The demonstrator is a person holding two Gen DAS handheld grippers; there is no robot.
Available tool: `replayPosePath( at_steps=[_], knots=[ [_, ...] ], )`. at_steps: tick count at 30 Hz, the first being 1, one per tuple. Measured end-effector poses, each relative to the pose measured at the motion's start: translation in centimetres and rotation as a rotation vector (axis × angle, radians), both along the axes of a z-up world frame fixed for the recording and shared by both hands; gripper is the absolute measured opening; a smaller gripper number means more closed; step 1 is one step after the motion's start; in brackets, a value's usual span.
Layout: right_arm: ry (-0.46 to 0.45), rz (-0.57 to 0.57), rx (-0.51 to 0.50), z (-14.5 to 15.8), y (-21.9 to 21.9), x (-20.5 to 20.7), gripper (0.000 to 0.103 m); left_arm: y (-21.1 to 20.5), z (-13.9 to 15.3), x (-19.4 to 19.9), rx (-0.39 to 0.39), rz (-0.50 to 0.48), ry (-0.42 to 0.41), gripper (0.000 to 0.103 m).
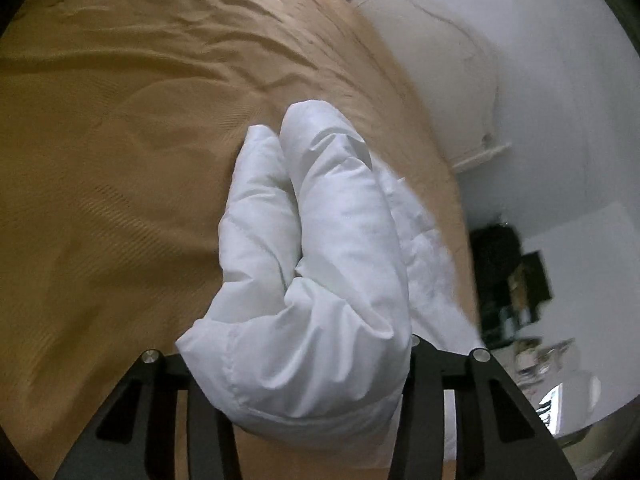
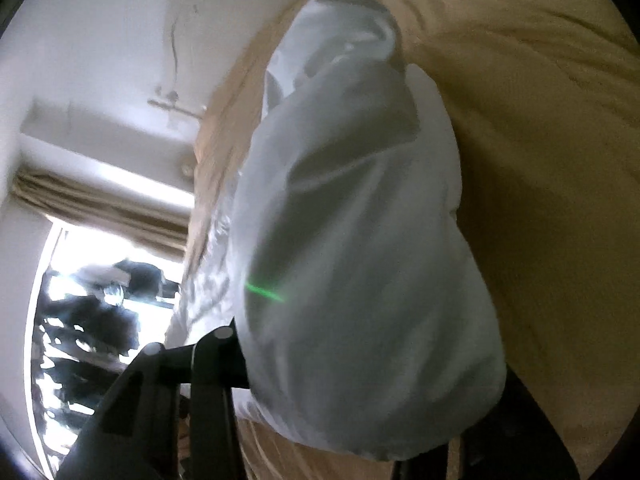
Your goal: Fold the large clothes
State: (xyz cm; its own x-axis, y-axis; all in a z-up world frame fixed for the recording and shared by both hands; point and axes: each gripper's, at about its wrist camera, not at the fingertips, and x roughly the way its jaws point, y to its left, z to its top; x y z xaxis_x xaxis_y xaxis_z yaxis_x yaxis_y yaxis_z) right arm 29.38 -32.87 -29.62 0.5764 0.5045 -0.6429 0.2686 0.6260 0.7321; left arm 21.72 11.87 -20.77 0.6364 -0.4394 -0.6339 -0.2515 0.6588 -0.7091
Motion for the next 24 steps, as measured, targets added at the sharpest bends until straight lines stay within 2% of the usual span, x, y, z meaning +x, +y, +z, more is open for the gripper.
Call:
replayPosePath(
  at_steps=[1,2,3,4,5,6,9,12,14,15,17,19,20,21,22,24],
  knots=[
    [0.038,0.006,0.014,-1.7,-0.1,0.1,0.063,0.0,-1.4,0.0,-0.010,0.004,0.031,0.051],
    [0.060,0.004,0.048,-2.9,-0.3,0.1,0.067,0.4,-3.0,0.2,-0.050,0.016,0.068,0.061],
    [0.092,-0.006,0.110,-4.2,-0.9,0.4,0.074,1.0,-4.4,0.3,-0.122,0.032,0.081,0.063],
    [0.104,-0.010,0.168,-4.8,-1.4,0.4,0.075,1.3,-4.9,0.5,-0.156,0.038,0.078,0.063],
    [0.114,-0.013,0.197,-4.8,-1.9,0.2,0.075,1.5,-4.8,0.6,-0.159,0.024,0.070,0.063],
    [0.123,-0.014,0.174,-4.0,-2.4,-0.3,0.077,1.4,-4.4,0.8,-0.134,0.008,0.063,0.063],
    [0.147,-0.053,0.017,-0.7,-3.3,-2.6,0.080,0.9,-4.0,1.1,-0.080,0.001,0.054,0.065],
    [0.154,-0.096,-0.363,4.7,-1.3,-4.2,0.082,0.4,-3.9,2.1,-0.086,0.012,0.060,0.066],
    [0.085,-0.082,-0.571,8.3,1.8,-4.5,0.081,0.3,-3.8,2.0,-0.089,0.013,0.065,0.066],
    [0.022,-0.043,-0.627,9.9,4.0,-4.1,0.080,0.5,-3.8,1.8,-0.087,0.010,0.066,0.066],
    [-0.076,0.059,-0.672,11.4,7.7,-2.7,0.076,1.0,-4.0,1.5,-0.091,0.015,0.067,0.066],
    [-0.142,0.204,-0.681,11.2,12.8,-0.2,0.058,1.1,-4.0,0.5,-0.096,0.019,0.067,0.066],
    [-0.147,0.273,-0.661,10.5,15.5,1.0,0.051,1.1,-4.1,0.5,-0.098,0.021,0.068,0.066],
    [-0.147,0.319,-0.632,9.6,17.7,1.3,0.037,1.1,-4.1,0.3,-0.100,0.019,0.068,0.066],
    [-0.144,0.378,-0.598,8.4,19.6,1.7,0.029,1.2,-4.1,-0.2,-0.103,0.015,0.069,0.066],
    [-0.121,0.432,-0.606,6.2,21.3,1.5,0.024,1.4,-4.4,-0.2,-0.111,0.011,0.070,0.067]
  ],
)
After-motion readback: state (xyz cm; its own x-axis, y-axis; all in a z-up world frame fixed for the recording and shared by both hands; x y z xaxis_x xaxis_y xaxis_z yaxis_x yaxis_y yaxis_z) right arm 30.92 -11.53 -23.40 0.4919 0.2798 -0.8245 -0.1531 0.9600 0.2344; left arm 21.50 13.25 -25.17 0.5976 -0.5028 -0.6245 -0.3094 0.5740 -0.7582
